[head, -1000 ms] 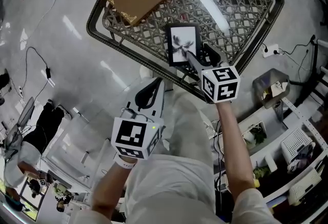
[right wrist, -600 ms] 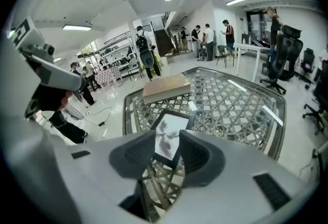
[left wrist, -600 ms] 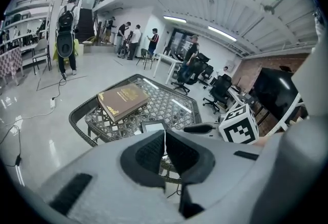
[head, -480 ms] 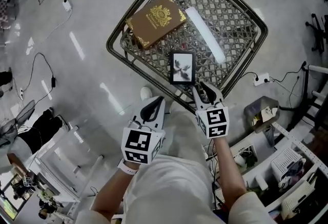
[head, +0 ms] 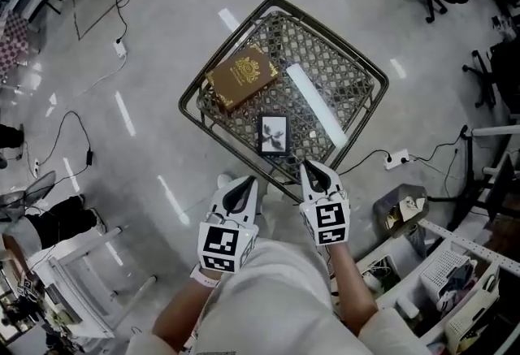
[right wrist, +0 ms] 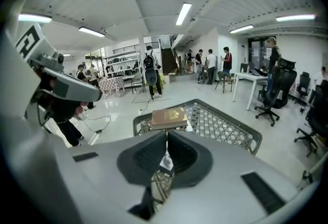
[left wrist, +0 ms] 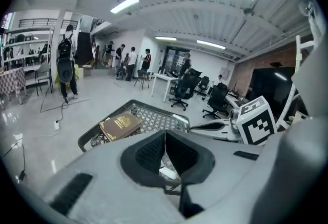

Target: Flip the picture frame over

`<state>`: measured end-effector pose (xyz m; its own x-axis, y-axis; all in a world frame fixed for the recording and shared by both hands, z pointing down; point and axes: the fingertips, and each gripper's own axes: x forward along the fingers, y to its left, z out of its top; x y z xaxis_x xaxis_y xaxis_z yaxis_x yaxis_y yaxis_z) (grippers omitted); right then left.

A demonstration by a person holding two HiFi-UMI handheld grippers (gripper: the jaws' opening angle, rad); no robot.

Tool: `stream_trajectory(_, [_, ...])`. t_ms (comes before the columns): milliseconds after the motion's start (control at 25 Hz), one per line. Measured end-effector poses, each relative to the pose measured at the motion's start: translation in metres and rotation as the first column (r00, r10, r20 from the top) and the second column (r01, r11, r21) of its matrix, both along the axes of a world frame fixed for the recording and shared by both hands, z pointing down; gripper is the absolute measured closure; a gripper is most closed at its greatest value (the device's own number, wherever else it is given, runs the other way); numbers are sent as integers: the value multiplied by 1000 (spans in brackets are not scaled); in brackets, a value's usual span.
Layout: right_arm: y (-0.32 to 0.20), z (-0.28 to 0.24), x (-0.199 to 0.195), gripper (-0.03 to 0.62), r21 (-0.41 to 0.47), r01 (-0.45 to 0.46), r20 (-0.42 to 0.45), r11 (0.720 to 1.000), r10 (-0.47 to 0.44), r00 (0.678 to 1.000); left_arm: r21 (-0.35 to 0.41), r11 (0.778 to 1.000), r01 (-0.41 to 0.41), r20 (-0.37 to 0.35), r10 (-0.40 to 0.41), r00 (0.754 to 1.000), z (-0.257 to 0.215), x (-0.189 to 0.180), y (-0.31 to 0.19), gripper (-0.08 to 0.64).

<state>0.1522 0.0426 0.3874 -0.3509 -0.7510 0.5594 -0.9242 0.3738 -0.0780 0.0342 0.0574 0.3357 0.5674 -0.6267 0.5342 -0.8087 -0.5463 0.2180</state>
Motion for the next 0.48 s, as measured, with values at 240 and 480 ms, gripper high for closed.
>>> stream_trajectory(240, [17, -51, 7, 572, 85, -23, 20, 996, 21, 1000, 98, 995, 19, -38, -16, 999, -48, 0, 6, 531])
stream_trajectory(480, [25, -93, -2, 574, 174, -4, 35, 985, -2, 999, 205, 978, 29, -44, -21, 999, -87, -6, -2, 531])
